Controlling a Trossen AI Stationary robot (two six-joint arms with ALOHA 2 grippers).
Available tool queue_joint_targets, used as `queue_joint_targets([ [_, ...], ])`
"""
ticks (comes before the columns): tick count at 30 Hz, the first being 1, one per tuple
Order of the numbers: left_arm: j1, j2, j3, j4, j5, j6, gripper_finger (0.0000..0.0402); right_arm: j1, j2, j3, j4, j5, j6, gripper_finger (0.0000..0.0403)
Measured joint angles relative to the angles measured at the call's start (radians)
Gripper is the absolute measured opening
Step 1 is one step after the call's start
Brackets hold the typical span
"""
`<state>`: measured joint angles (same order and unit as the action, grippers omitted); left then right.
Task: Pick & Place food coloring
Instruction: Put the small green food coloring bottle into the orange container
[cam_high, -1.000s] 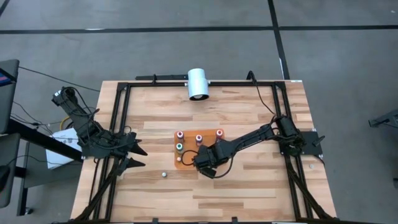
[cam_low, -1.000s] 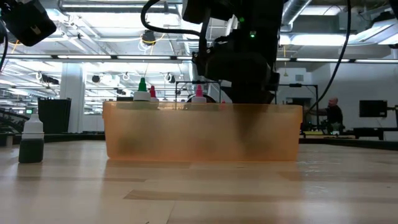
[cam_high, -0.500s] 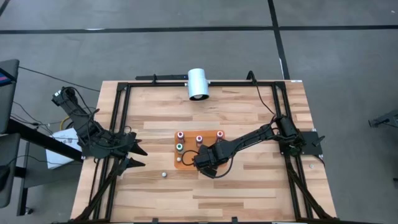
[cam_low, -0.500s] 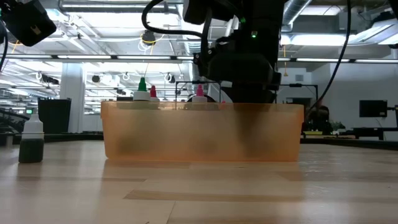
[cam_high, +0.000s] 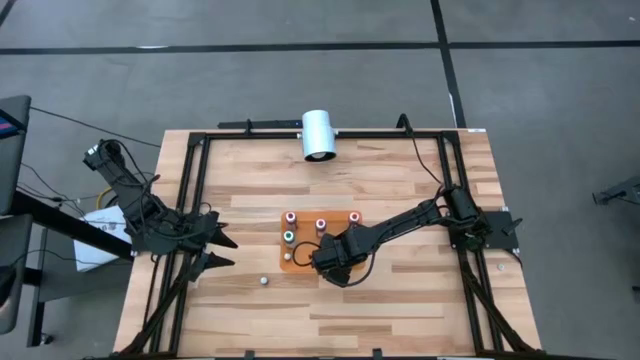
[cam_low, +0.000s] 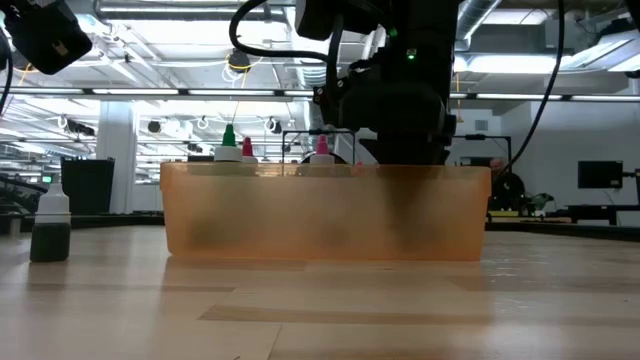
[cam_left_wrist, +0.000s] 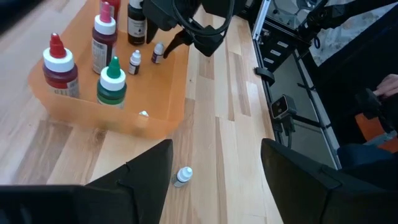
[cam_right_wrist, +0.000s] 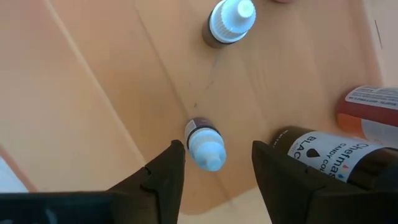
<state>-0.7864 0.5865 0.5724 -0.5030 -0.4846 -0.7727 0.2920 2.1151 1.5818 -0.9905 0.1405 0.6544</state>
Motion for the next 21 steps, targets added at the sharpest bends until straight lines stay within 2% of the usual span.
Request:
queue_joint_targets([
  [7,0.0,0.0,0.0,0.0,-0.002,0.0,0.0236,0.0,0.0,0.004,-0.004,-0.007,0.0,0.0171],
  [21,0.0,0.0,0.0,0.0,-0.012,0.001,0.0236,0.011,0.0,0.115,-0.071,-0.008,-0.008,0.0166],
])
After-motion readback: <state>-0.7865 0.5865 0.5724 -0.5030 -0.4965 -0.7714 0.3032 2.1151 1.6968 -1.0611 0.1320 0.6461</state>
